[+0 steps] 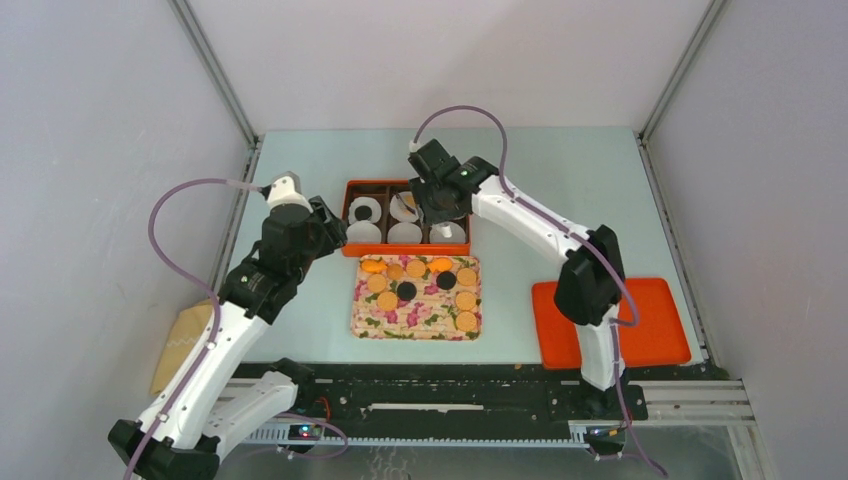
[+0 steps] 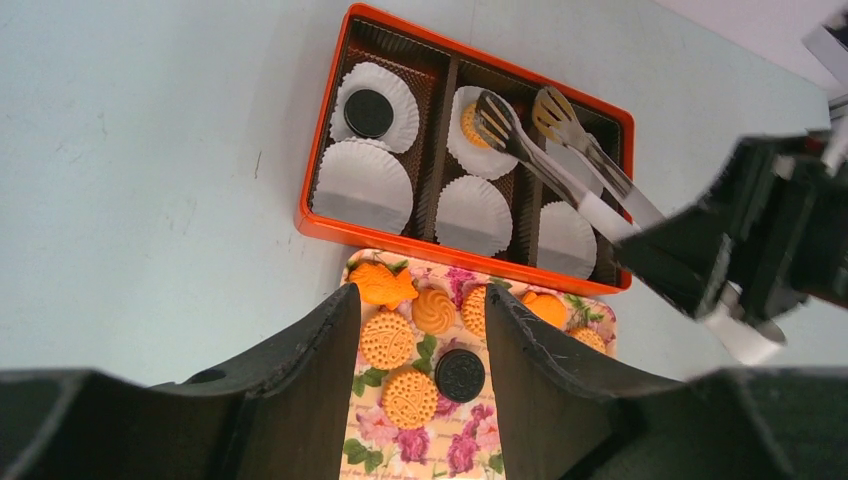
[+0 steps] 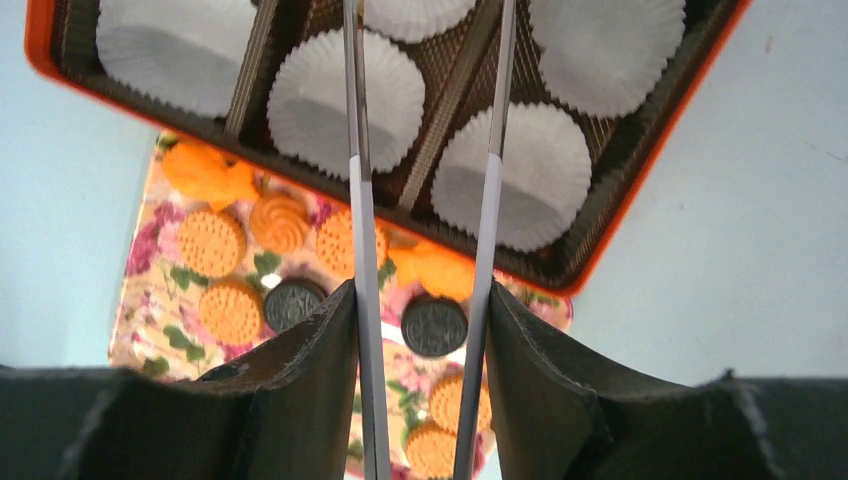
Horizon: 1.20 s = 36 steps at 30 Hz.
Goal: Pack the cookies
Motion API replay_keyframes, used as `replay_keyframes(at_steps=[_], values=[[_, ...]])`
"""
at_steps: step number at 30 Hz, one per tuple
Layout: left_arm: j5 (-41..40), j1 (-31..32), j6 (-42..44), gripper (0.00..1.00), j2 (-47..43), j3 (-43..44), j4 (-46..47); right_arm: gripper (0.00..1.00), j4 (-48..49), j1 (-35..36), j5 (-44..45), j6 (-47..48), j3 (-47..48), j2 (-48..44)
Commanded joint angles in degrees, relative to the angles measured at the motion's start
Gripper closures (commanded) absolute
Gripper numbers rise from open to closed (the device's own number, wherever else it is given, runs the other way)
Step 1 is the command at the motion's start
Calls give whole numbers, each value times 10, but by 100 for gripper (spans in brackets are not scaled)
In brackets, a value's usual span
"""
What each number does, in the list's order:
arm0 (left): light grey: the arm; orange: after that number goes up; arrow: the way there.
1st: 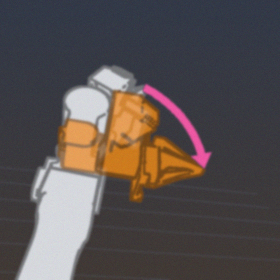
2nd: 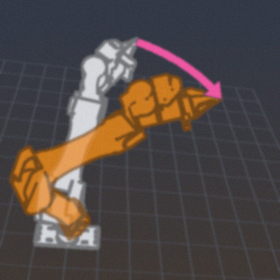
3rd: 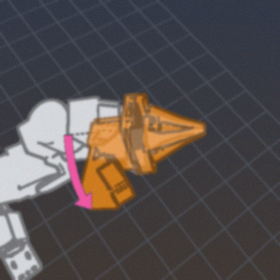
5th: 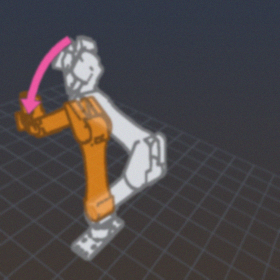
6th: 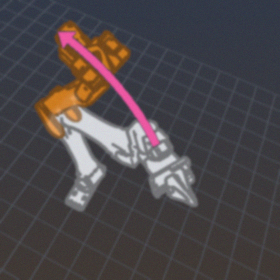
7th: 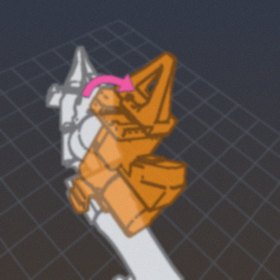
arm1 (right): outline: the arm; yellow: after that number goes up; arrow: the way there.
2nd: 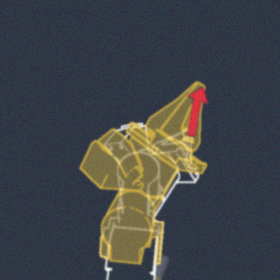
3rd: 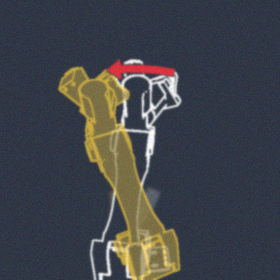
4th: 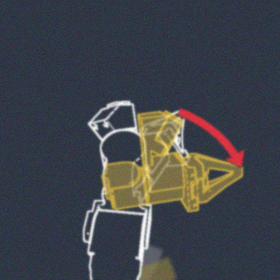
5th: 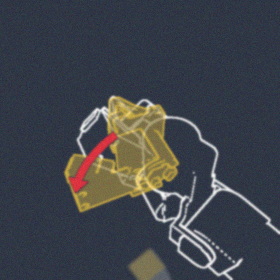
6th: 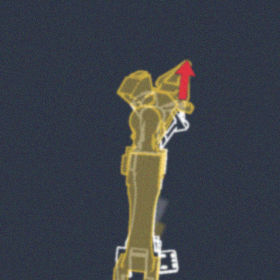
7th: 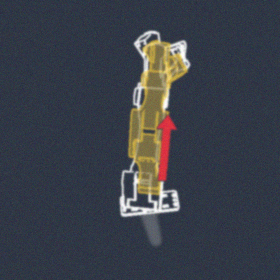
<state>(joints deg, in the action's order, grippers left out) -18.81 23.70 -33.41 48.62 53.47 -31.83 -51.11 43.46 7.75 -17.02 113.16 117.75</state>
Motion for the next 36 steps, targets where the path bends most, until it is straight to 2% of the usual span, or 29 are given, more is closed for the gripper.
replay_keyframes(at_steps=[1,6,13,20,28,36], values=[[3,-5,12,46,-14,21,17,48,12,49,54,7,-26,-130],[7,-7,4,46,-5,20,16,48,-1,116,88,-14,-121,-239],[14,-7,-6,46,-13,6,18,48,-24,221,107,-99,-289,-343],[27,-7,-13,46,-20,2,18,48,-24,306,110,-176,-395,-358],[29,-7,-14,46,-37,-4,16,48,1,326,110,-189,-420,-311],[29,-7,-11,46,-40,-3,13,49,46,275,87,-165,-420,-291]])
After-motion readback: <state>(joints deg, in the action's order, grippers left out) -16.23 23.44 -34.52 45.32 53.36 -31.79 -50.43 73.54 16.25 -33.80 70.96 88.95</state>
